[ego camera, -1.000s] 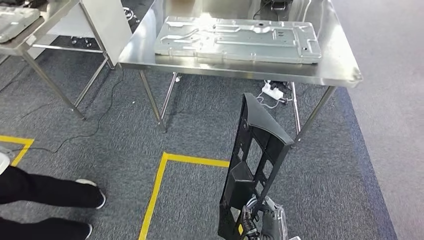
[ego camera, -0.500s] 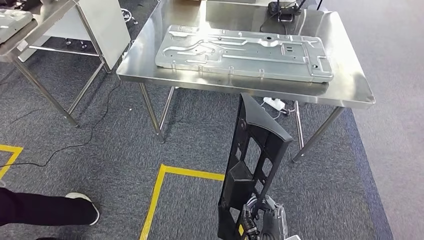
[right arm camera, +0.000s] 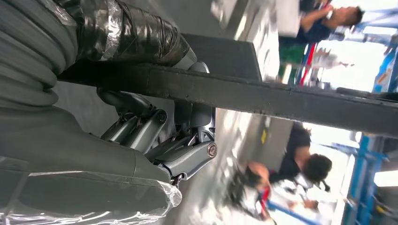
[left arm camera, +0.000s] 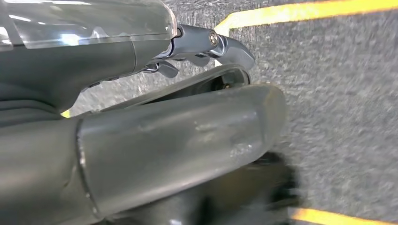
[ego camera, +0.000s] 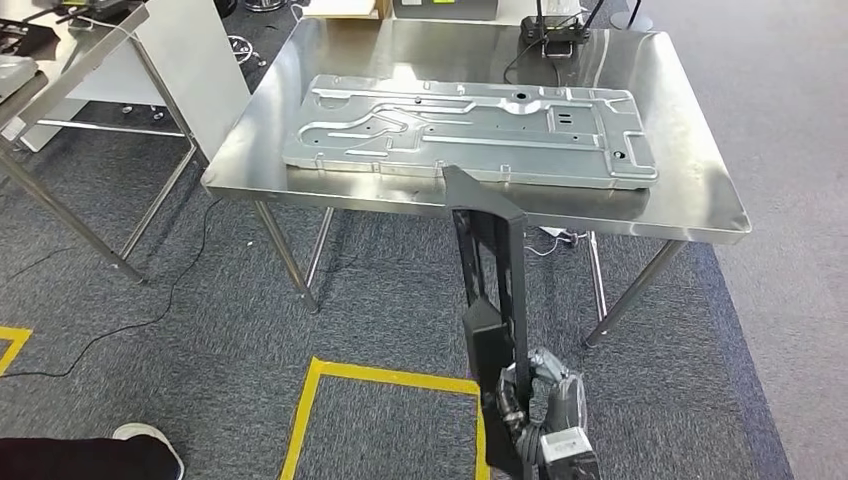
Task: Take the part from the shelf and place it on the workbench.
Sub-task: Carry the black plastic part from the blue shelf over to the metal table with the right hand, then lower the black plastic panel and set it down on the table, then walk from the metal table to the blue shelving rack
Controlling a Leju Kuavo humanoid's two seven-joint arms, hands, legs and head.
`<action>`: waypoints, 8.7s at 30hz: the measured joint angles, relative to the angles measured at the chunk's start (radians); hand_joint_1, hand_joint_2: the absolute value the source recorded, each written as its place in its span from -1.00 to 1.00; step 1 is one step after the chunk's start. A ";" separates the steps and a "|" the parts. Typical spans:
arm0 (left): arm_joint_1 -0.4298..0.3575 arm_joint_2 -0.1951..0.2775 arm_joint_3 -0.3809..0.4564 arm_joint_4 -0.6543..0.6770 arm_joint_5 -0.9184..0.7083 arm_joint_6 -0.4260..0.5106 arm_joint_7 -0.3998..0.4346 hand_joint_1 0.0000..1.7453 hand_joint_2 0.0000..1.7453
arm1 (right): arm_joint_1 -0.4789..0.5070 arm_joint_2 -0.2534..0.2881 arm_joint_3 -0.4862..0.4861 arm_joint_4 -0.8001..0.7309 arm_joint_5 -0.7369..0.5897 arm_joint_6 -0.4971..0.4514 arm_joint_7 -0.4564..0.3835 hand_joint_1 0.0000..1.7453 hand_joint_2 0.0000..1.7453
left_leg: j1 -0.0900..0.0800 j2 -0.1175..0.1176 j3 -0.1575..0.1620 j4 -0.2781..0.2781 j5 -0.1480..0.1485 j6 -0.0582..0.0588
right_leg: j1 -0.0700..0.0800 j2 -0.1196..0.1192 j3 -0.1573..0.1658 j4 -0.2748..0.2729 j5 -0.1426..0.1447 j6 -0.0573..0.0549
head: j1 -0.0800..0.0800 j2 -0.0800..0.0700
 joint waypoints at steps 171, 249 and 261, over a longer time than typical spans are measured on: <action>-0.027 0.023 -0.043 0.008 -0.066 -0.033 0.033 -1.00 -1.00 | -0.876 -0.267 -0.049 0.449 0.396 0.136 0.432 -1.00 -1.00 | -0.011 0.002 0.037 -0.273 0.242 0.044 | -0.016 -0.009 -0.113 0.090 0.042 0.069 | 0.000 0.000; -0.028 -0.034 0.175 0.010 0.032 0.044 0.027 -1.00 -1.00 | -0.226 0.092 -1.075 1.488 0.369 0.123 0.324 -1.00 -1.00 | -0.018 0.047 0.169 -0.248 0.144 0.013 | 0.003 -0.055 -0.077 -0.013 0.078 0.015 | -0.005 0.000; -0.021 -0.035 0.178 0.010 0.032 0.049 0.028 -1.00 -1.00 | -0.235 0.074 -1.079 1.544 0.402 0.264 0.475 -1.00 -1.00 | -0.028 -0.016 0.123 -0.315 0.193 0.066 | -0.003 -0.007 -0.115 0.199 -0.051 0.048 | -0.005 0.000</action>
